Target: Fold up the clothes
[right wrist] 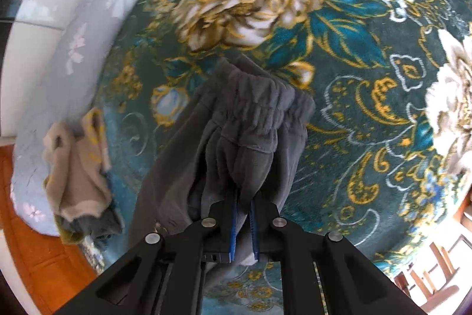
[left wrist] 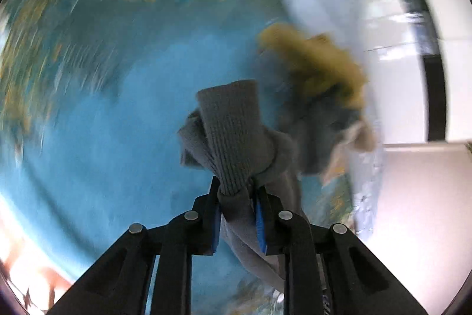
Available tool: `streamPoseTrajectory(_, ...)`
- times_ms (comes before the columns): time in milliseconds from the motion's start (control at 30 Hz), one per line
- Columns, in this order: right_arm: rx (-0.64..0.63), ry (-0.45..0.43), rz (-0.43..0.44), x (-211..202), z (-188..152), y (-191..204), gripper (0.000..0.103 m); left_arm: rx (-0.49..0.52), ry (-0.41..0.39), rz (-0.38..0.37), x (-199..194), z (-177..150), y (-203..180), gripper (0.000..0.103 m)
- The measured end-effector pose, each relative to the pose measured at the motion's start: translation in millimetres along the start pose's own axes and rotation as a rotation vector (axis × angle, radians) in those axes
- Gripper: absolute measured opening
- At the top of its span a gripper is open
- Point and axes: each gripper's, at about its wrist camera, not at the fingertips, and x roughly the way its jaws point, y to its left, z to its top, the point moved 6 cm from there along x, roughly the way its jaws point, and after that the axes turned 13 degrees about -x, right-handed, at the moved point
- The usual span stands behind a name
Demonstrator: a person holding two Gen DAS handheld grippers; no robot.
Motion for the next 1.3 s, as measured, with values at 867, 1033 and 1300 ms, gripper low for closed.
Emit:
streamPoseTrajectory(867,-0.025,-0.008,-0.046,0.8,-22.5,-21.3,0.024,-0.190,0.059,0.289,73.8,38.3,32.5,0.022)
streamPoseTrajectory(1033,-0.039,-0.029,-0.032,-16.0,-16.8,-18.6,0.025,-0.111,-0.047,0.240,49.7,58.1,-12.0,0.021)
streamPoseTrajectory(1300,-0.096,-0.031,0.087,-9.9,-19.2,37.0,0.026,0.161,-0.198,0.393,17.5,20.1,-57.2,0.021)
